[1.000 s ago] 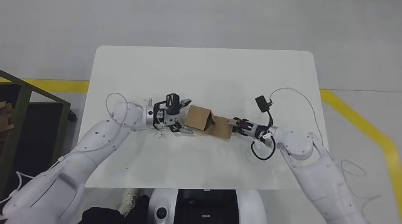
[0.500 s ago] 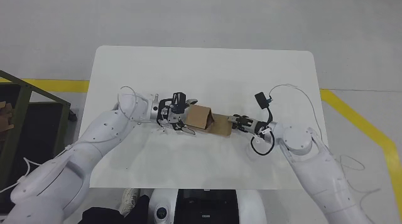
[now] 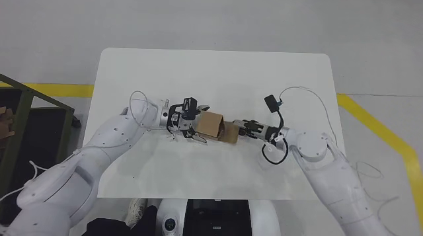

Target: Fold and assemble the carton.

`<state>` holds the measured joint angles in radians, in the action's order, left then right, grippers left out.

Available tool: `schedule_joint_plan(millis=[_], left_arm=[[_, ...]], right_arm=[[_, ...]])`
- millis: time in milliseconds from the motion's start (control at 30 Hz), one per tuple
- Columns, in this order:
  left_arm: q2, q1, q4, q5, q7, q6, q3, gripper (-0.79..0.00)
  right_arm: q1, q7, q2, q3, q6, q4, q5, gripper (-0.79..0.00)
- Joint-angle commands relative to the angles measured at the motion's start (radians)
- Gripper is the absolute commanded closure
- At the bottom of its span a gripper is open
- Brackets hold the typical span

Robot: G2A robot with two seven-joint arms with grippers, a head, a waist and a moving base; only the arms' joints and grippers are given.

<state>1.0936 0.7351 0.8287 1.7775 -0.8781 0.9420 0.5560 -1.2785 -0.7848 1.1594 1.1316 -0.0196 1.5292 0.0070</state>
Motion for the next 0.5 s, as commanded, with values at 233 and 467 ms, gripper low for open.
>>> schedule_joint_plan(millis=[233,467], left_arm=[[0.007,-0.003,-0.022,-0.01,-0.004,-0.013,-0.007,-0.785],[0.01,-0.002,-0.026,-0.022,0.005,-0.02,-0.004,-0.785]], right_arm=[[-0.019,-0.022,0.003,-0.018,0.024,0.038,0.067,-0.369],[0.008,-0.016,0.014,-0.063,0.024,0.005,0.104,-0.369]])
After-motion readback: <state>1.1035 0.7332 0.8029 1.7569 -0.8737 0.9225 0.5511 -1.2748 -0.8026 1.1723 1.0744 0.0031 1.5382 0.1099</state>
